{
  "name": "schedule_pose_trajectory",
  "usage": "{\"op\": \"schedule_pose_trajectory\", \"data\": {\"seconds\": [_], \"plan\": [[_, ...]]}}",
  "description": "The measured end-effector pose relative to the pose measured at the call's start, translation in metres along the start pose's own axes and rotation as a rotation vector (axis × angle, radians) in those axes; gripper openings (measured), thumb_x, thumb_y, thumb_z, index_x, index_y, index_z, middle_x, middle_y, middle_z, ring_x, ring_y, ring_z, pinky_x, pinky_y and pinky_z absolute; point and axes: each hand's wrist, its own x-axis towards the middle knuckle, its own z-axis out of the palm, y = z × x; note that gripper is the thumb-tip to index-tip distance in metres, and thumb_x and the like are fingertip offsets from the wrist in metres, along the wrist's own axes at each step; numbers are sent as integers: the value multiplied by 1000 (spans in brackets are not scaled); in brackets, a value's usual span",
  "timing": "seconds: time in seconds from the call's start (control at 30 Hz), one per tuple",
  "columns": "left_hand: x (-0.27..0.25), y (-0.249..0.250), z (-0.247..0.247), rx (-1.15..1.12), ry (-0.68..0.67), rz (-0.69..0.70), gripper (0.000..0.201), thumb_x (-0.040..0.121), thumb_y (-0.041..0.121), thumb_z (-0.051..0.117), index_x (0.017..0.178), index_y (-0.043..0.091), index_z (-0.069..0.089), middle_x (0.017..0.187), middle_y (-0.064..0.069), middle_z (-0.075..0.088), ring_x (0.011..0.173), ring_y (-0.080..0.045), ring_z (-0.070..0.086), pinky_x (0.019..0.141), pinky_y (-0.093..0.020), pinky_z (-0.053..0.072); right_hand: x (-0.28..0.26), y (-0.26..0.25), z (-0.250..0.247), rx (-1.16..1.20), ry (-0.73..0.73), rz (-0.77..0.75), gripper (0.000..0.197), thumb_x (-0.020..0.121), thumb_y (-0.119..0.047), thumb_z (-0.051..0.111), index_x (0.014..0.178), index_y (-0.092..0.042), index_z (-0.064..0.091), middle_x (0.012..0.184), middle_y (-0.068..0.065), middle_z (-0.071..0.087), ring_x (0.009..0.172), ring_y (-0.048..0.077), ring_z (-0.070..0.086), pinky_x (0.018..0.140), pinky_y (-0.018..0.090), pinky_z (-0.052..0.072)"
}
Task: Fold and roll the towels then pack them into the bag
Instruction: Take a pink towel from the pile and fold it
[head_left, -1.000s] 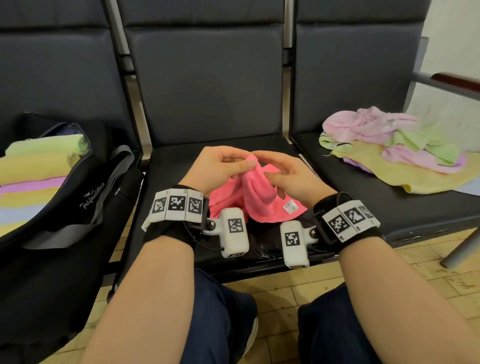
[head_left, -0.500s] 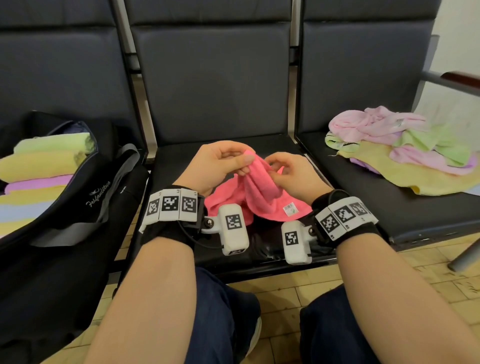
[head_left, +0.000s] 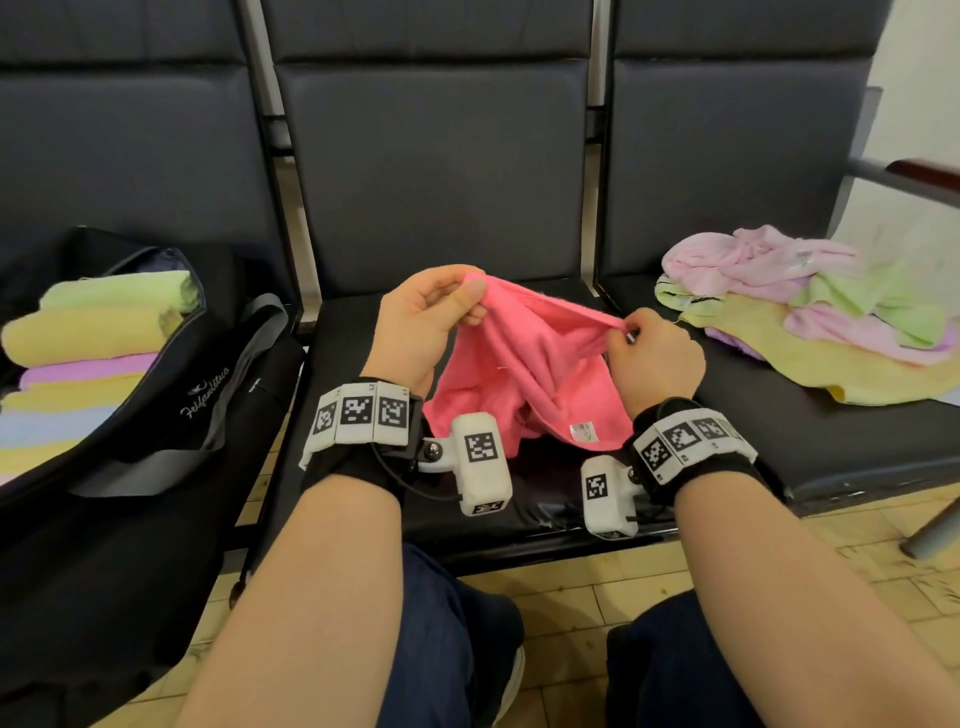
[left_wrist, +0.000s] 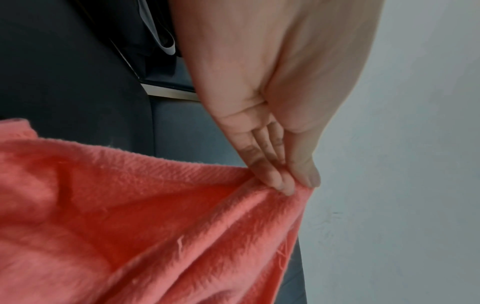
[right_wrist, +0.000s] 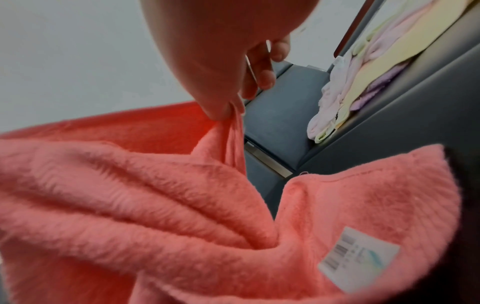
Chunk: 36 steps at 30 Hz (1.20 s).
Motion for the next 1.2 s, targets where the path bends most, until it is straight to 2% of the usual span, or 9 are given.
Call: {"op": "schedule_pose_trajectory", "data": {"seconds": [0.2,0.33,0.5,0.6,0.7,0.83,0.97,1.1,1.2], "plan": [[4,0,-11,-75,160,43,8,90,4,61,97,7,65,75,-2,64,64,-7,59,69,-20,50,13,30,-4,99,163,64,10,83,-20,53,81,-11,55,87,11,60,84,35,56,80,41,38],[7,-2,-14,-63,205,39,12,91,5,60,102,3,64,79,-4,63,65,-6,59,69,-20,50,14,35,-9,307,159,22,20,83,-12,53,68,-19,41,66,-3,46,70,25,48,77,38,38],[10,-7,-17,-95,316,33,11,91,6,61,101,4,64,81,-3,64,65,-5,60,69,-19,50,10,36,-10,537,63,32,10,86,-4,52,91,-10,46,70,-8,47,64,7,46,71,30,40],[8,-8,-18,-111,352,50,8,90,6,62,98,8,65,82,-2,65,66,-4,60,69,-18,49,5,42,-4,400,-26,18,16,90,-6,50,106,-6,51,80,-1,53,76,19,53,79,38,45],[8,-8,-18,-125,390,82,8,91,7,62,98,9,64,82,-2,64,67,-5,59,71,-19,49,2,49,-1,104,-149,71,23,92,-10,45,110,-5,59,109,15,59,100,35,57,85,41,43],[8,-11,-24,-146,456,105,7,91,8,62,98,8,64,82,-2,63,68,-6,58,72,-20,49,0,61,-1,8,-227,271,25,92,-16,43,104,-6,63,109,20,62,101,39,58,80,38,43],[10,-15,-23,-84,490,102,6,92,8,61,94,13,64,81,-1,64,66,-3,59,70,-17,49,4,70,1,234,-200,498,31,87,-25,42,90,-3,63,88,16,69,82,35,65,78,39,53],[13,-21,-25,-41,530,108,5,92,9,61,94,11,65,82,-3,65,65,-2,61,68,-16,50,13,68,8,630,-91,571,24,85,-19,40,85,-5,60,74,20,66,60,33,63,59,40,54],[15,-23,-28,-44,547,100,5,92,9,61,93,13,65,82,-3,65,66,-3,61,69,-17,50,19,71,12,730,23,496,20,80,-18,47,83,-14,67,84,9,68,77,31,67,76,47,57]]}}
